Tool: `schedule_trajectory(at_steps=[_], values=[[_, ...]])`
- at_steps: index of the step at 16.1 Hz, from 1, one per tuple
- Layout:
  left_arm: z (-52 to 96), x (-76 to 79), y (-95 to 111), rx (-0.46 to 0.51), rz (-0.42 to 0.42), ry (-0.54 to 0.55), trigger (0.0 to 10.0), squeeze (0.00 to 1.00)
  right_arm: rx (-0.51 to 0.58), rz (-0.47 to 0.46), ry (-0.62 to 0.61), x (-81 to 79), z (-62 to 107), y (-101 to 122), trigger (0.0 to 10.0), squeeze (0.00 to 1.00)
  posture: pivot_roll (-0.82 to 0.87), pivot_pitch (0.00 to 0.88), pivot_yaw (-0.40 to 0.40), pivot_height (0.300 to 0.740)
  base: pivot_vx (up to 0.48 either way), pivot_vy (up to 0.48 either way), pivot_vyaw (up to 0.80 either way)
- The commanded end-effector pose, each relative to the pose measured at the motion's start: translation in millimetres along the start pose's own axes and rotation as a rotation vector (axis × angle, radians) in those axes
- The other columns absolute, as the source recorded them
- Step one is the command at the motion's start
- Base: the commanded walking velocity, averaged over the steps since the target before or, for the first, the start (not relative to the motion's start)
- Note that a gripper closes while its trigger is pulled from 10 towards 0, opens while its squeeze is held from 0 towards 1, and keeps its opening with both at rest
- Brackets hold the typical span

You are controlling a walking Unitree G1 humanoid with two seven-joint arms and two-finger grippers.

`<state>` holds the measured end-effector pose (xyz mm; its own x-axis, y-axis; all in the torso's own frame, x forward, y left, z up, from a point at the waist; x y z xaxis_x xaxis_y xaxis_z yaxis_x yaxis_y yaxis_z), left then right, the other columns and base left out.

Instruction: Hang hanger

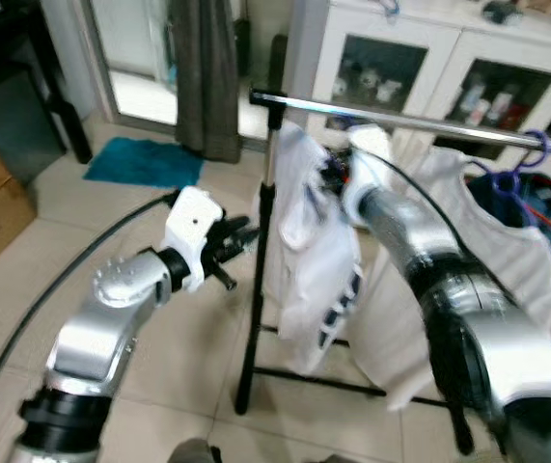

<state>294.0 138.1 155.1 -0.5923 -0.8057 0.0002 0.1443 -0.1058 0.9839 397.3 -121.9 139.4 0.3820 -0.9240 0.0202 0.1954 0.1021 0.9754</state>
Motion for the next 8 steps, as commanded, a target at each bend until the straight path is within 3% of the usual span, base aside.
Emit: schedule_trajectory(at_steps=[1,3,4,5,8], values=[[0.2,-4.4,-2,0.002,0.0,0.063,10.0,0.0,0.069,-0.006,-0.011,8.1,8.0,12,10.0,0.0,0.06,0.0,-0.022,0.74,0.0,0.0,0.0],[0.7,-9.2,-8,0.014,0.003,0.155,10.0,0.0,0.135,-0.038,-0.074,14.3,35.2,1,10.0,0.0,0.04,0.0,0.016,0.74,0.0,0.0,0.0],[1.5,-11.1,-11,0.024,0.016,0.219,10.0,0.0,0.179,-0.069,-0.135,16.3,61.5,-6,10.0,0.0,0.04,0.0,0.025,0.74,0.0,0.0,0.0],[1.7,-10.5,-13,0.025,0.026,0.237,10.0,0.0,0.197,-0.082,-0.168,15.2,76.3,-9,10.0,0.0,0.04,0.0,0.025,0.74,0.0,0.0,0.0],[2.2,-5.3,-12,0.062,0.017,0.237,10.0,0.0,0.203,0.026,-0.293,9.8,109.9,-18,10.0,0.0,0.03,0.0,0.022,0.74,0.0,0.0,0.0]])
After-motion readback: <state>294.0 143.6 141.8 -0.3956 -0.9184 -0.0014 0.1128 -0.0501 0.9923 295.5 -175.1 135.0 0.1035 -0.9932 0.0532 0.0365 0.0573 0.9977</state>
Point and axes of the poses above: a point about 5 cm out from each wrist's last joint towards the gripper, its own z axis pointing back from the gripper into the wrist, its own y axis along the axis of the wrist's last joint, x = y × z, the point moved 1 cm from there along -z, pointing out of the wrist towards the gripper, and after that the axes turned 7 degrees about z, right-handed, at the moved point
